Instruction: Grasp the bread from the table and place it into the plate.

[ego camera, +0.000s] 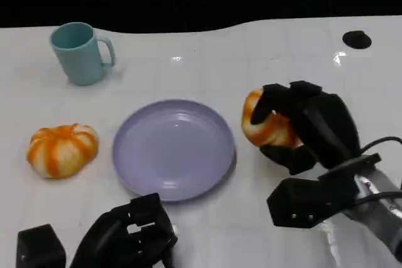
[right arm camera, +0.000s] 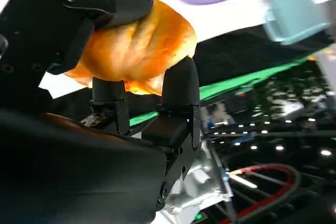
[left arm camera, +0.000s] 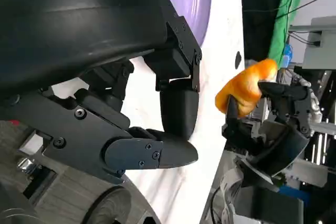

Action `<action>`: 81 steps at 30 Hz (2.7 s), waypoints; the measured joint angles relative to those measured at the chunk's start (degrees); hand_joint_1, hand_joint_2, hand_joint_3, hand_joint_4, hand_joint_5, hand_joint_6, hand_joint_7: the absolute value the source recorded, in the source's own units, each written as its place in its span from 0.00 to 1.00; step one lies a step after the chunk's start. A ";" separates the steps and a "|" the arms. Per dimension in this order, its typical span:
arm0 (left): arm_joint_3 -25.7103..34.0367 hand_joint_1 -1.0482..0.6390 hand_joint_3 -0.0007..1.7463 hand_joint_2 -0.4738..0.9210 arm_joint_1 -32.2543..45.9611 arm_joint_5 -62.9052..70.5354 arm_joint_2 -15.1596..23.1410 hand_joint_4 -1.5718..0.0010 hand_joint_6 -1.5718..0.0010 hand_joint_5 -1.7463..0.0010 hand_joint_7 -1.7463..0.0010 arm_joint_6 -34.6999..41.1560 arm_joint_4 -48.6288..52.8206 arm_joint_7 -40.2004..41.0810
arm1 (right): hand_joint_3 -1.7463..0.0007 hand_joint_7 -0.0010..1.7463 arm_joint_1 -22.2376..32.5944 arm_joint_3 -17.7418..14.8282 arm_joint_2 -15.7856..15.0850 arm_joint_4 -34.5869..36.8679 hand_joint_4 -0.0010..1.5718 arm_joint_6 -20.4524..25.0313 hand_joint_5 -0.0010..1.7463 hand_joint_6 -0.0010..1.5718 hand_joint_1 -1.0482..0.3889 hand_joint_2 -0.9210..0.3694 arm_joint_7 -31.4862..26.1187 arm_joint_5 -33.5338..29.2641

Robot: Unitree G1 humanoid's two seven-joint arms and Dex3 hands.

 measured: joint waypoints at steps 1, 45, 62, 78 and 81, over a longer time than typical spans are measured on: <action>-0.01 0.26 0.32 0.86 0.00 0.01 0.00 0.50 0.52 0.00 0.18 -0.01 0.01 0.00 | 0.14 0.93 -0.01 0.07 0.79 -0.25 0.67 -0.01 1.00 0.54 0.68 0.57 0.18 0.00; -0.58 0.25 0.34 0.85 0.57 0.11 0.10 0.50 0.53 0.00 0.17 -0.20 -0.90 0.00 | 0.89 0.00 -3.87 2.36 11.76 -0.74 0.00 4.60 0.25 0.18 0.31 0.00 25.18 4.46; -0.50 0.26 0.35 0.83 0.63 0.01 0.10 0.49 0.52 0.00 0.18 0.13 -0.93 0.00 | 0.91 0.05 4.92 -0.78 5.03 -14.68 0.12 3.42 0.38 0.29 0.40 0.00 28.51 7.05; -0.27 0.27 0.35 0.84 -0.55 0.27 0.06 0.51 0.53 0.00 0.17 -0.16 0.54 0.34 | 0.99 0.06 19.02 -10.42 -5.82 -25.79 0.37 -7.31 0.33 0.54 0.55 0.00 24.95 9.07; -0.25 0.28 0.35 0.84 -0.74 0.17 -0.02 0.51 0.53 0.00 0.17 -0.19 0.81 0.32 | 0.99 0.06 20.94 -11.67 -6.51 -26.93 0.40 -7.25 0.33 0.55 0.55 0.01 24.57 8.86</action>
